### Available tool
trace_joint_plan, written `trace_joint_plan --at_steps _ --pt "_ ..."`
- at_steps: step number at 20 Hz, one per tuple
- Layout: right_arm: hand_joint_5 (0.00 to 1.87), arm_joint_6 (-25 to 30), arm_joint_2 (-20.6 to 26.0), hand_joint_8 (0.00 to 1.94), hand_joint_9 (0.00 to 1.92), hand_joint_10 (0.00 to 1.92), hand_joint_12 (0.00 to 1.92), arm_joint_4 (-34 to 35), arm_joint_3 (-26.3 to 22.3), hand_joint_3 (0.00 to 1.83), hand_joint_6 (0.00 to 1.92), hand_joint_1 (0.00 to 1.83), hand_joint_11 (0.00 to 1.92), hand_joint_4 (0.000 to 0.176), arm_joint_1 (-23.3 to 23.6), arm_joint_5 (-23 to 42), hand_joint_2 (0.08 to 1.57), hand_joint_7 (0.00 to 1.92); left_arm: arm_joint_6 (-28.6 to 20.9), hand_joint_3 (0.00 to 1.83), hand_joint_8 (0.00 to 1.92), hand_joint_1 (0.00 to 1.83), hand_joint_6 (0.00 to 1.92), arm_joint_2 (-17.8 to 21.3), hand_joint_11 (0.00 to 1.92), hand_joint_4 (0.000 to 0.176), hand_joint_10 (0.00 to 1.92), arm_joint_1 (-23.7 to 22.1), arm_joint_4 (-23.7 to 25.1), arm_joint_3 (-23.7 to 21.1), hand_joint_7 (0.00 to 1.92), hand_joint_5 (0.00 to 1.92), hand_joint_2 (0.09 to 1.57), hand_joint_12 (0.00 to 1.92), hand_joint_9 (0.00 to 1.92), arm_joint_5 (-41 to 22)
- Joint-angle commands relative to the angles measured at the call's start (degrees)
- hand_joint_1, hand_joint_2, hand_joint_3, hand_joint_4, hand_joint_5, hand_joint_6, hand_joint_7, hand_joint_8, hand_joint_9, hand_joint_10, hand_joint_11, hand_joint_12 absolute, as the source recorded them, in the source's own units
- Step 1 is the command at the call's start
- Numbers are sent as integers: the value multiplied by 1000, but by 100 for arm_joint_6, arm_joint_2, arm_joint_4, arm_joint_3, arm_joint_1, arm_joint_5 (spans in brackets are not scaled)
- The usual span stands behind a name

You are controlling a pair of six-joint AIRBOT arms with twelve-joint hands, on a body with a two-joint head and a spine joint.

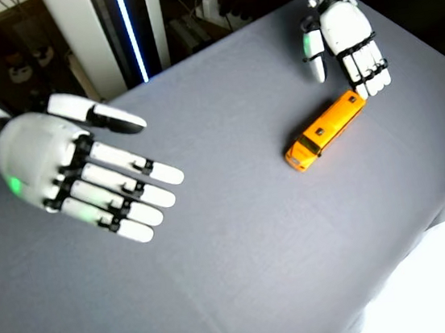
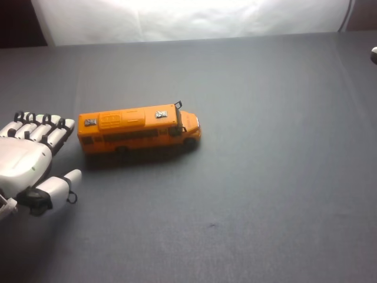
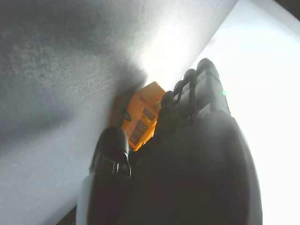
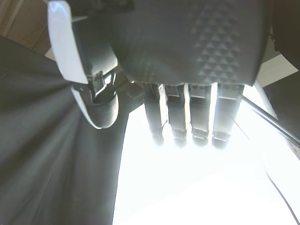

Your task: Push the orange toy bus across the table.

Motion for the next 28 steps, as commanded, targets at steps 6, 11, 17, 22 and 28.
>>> trace_joint_plan --at_steps 6,11,17,22,28 --pt "273 51 -10 2 99 0 39 56 27 3 1 52 52 11 34 703 1415 209 36 19 0 0 0 -168 0 0 0 -193 409 28 0 0 1571 0 0 -441" --pt "281 60 -20 5 123 9 49 57 28 0 1 62 71 10 34 703 1398 222 36 15 0 0 0 -361 0 0 0 -385 628 37 0 0 1567 0 0 -406" --pt "279 63 -31 0 97 1 41 62 31 0 0 83 47 25 34 703 1384 204 -187 7 0 0 0 -478 0 0 0 -429 789 56 0 0 1559 0 0 -433" --pt "281 75 -36 5 109 7 52 65 37 8 2 105 65 9 34 703 1419 214 -198 0 0 0 0 -798 0 0 0 -763 1055 283 0 0 1542 0 0 -20" --pt "287 89 -48 0 79 0 48 65 39 0 1 118 45 5 32 703 1390 206 -199 2 0 0 0 -701 0 0 0 -774 1157 195 0 0 1549 0 0 -126"
